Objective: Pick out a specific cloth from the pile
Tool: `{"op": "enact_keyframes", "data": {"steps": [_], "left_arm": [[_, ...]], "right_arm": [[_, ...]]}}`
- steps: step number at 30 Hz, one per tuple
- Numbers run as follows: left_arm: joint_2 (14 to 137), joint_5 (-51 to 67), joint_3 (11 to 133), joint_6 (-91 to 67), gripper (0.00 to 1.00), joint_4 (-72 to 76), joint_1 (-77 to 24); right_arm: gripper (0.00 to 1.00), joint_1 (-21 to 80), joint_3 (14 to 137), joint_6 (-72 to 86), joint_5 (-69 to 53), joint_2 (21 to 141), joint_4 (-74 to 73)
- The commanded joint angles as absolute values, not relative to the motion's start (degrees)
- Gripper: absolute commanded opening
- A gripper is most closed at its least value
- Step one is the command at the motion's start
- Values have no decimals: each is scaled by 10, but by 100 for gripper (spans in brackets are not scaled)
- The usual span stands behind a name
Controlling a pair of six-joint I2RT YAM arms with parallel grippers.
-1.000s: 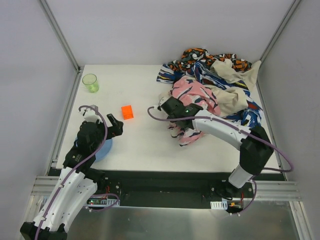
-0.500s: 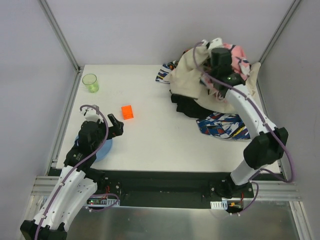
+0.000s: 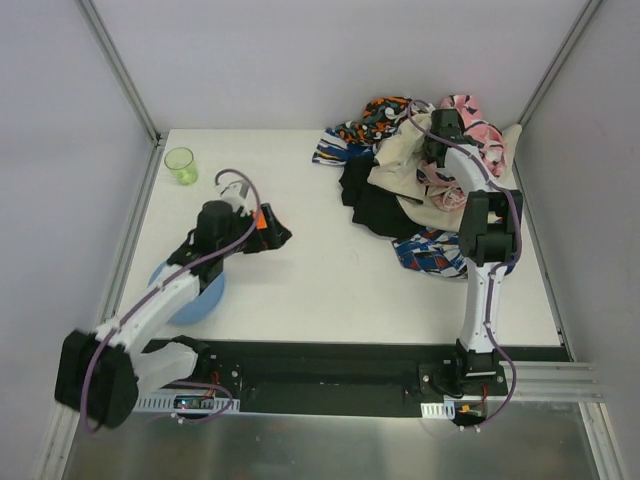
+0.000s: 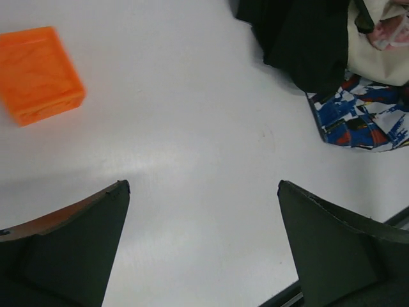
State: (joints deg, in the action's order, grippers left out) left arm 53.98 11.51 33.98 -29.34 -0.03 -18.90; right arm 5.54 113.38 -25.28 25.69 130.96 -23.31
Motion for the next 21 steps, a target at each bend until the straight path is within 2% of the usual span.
{"op": "enact_keyframes", "data": {"steps": [1, 2, 5, 7, 13, 20, 21], "left_arm": [[731, 163, 480, -313, 99, 125, -257], [788, 163, 517, -312, 99, 126, -271], [935, 178, 635, -342, 99, 121, -289], [1029, 175, 702, -359, 99, 120, -292], [1251, 237, 901, -417, 99, 118, -307], [1365, 211, 1024, -440, 99, 109, -336], [1376, 214, 1038, -449, 96, 107, -336]], "right_arm": [[43, 40, 1165, -193, 193, 1319, -317], [54, 40, 1161, -185, 185, 1317, -316], [72, 27, 1142, -163, 166, 1304, -314], [77, 19, 1131, -149, 153, 1296, -314], [80, 8, 1104, -132, 82, 1278, -311], [80, 8, 1075, -105, 29, 1264, -290], [80, 8, 1069, -101, 26, 1263, -287]]}}
